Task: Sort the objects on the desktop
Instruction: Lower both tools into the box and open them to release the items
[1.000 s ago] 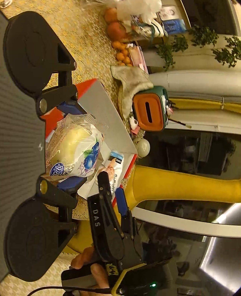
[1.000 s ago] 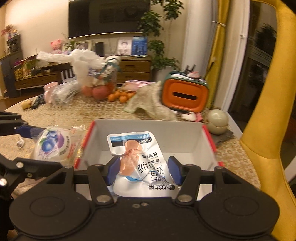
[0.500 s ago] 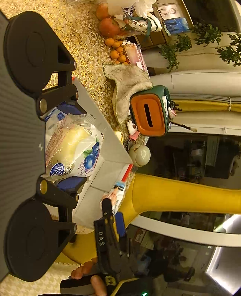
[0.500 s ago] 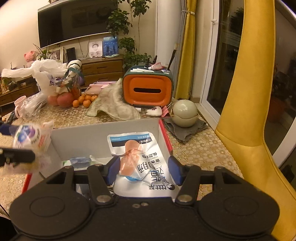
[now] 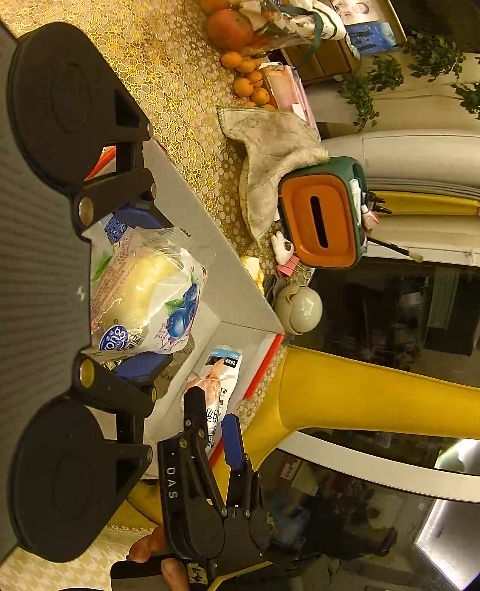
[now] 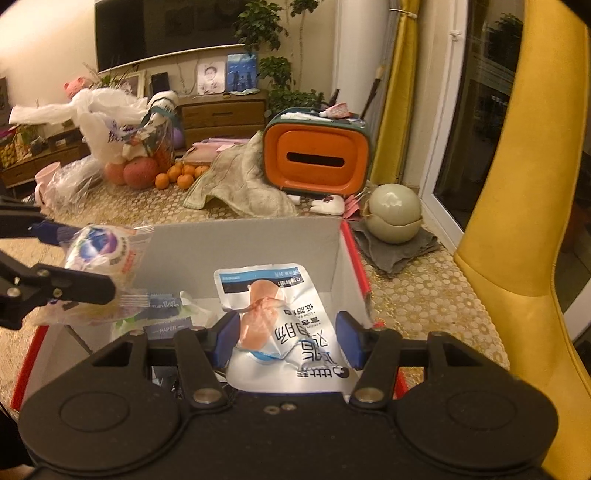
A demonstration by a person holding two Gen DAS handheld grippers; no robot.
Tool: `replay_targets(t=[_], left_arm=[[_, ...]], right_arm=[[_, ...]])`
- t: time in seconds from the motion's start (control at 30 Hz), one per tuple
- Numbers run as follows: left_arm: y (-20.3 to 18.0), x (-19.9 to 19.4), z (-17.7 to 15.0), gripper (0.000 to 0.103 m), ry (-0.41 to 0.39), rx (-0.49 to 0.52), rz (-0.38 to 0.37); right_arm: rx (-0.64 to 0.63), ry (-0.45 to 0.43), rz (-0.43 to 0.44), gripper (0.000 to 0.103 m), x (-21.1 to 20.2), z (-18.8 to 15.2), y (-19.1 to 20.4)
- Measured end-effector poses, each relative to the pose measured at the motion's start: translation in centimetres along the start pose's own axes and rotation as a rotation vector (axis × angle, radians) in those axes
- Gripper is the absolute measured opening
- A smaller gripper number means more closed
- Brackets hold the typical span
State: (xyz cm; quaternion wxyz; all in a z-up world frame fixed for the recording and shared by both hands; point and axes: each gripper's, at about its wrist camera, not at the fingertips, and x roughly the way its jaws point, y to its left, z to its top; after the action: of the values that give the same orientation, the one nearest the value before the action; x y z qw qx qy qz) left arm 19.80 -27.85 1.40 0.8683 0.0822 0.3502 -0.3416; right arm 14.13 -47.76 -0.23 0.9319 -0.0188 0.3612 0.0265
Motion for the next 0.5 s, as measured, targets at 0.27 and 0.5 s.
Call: replay_targets(t=[0.27,0.5], left_arm=[[0.9,1.6,-0.5,0.067,0.027,-0.012,-0.006],[1.1,2.6,-0.9,0.067,0.044,-0.007,-0.017]], right_arm=[[-0.040,0.031,0.008,0.056,1.5,-0.3,0.9],[-0.047,0.048,0.017,0.056,2.4,-0.4,1.0]])
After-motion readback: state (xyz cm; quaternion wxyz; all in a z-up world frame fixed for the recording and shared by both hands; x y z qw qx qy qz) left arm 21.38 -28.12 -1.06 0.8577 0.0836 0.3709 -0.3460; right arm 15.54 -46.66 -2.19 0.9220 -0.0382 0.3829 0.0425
